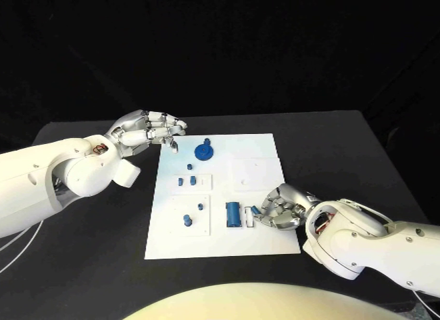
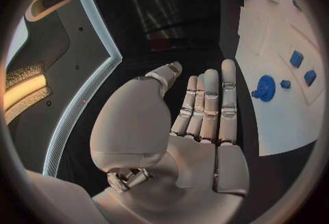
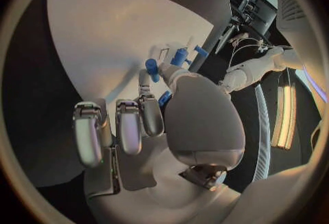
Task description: Assemble the parts on the task board
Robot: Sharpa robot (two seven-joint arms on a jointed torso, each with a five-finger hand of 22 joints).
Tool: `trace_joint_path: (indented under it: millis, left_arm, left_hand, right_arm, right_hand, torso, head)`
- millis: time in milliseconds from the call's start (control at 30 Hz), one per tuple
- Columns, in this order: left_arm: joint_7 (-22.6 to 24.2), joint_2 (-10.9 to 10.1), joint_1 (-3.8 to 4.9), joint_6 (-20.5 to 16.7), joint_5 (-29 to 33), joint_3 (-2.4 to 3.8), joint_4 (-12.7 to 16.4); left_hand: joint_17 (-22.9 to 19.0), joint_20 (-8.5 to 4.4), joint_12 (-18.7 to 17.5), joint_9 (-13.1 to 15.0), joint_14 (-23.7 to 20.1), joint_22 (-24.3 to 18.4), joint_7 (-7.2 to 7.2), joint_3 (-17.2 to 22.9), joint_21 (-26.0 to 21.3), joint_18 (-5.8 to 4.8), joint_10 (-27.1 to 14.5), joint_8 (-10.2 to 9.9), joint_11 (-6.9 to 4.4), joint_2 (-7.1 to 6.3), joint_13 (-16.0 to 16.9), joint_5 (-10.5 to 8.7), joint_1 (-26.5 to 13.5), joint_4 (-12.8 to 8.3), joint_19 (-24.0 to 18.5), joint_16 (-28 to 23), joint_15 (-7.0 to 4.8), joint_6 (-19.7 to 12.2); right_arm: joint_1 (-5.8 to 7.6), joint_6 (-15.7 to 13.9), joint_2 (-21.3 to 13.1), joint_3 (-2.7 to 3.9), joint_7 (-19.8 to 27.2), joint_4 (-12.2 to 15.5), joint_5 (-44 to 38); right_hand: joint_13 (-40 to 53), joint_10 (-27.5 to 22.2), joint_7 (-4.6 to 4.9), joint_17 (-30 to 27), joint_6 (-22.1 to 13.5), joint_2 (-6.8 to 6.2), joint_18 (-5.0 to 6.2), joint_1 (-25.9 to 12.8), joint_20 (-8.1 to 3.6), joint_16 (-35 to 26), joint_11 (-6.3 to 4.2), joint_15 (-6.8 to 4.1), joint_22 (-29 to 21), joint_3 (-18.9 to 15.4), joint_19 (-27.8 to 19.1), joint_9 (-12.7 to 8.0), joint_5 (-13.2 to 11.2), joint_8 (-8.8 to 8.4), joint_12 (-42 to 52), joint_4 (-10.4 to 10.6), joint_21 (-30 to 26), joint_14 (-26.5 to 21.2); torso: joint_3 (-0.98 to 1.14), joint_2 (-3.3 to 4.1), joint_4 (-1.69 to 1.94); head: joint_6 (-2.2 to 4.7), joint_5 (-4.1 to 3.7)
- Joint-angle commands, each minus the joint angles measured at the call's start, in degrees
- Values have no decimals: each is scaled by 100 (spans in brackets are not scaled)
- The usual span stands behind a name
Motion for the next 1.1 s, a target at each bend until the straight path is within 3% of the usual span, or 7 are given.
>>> trace_joint_path:
  millis: [33, 400, 700, 1100]
  left_arm:
    - [-10, 14, 3, 125, -6, 3, 20]
    - [-43, 10, 3, 142, -11, 3, 26]
    - [-85, 9, 4, 182, -13, 3, 21]
    - [-109, 6, 4, 186, -17, 3, 13]
  left_hand:
    - [-7, -18, -6, -2, -39, -2, 4, 38, -31, 79, -24, 12, 3, -3, -9, 25, 62, -4, 37, 20, 0, 10]
    - [-17, -24, -21, -8, -44, 10, 6, 118, -21, 78, -16, 6, 4, 14, -27, 47, 120, -28, 42, 16, -2, 18]
    - [-27, -31, -39, -14, -47, 29, 10, 212, -3, 78, -8, 0, 5, 38, -46, 57, 171, -54, 43, 12, -5, 25]
    - [-30, -33, -44, -16, -47, 35, 12, 233, 3, 77, -7, -4, 7, 38, -51, 56, 178, -59, 43, 10, -5, 23]
  right_arm:
    - [-7, -46, 65, -2, 99, -42, 473]
    - [-8, 34, 196, -3, 115, -94, 713]
    - [-15, 70, 215, -6, 161, -54, 764]
    - [-19, -131, 212, -7, 132, -70, 755]
  right_hand:
    - [969, 193, 18, 1111, -41, -23, -81, -85, -10, 16, 17, 1, 1505, -83, 609, -7, 164, -22, 35, -20, 27, 525]
    - [966, 191, 21, 1116, -40, -9, -81, -171, -8, 18, 21, 4, 1505, -128, 609, 1, 176, -20, 27, -6, 27, 526]
    - [970, 194, 20, 1123, -39, -6, -81, -183, -7, 22, 21, 4, 1505, -135, 609, 3, 175, -19, 35, -6, 27, 528]
    - [968, 190, 23, 1100, -37, 6, -81, -380, -4, 10, 24, 7, 1505, -270, 609, 21, -50, -18, 24, 3, 27, 523]
  torso:
    - [2, 2, 2]
    - [3, 1, 2]
    - [3, -3, -3]
    - [2, -1, 0]
  head:
    - [-2, -6]
    - [-24, 2]
    - [-104, 44]
    - [-82, 46]
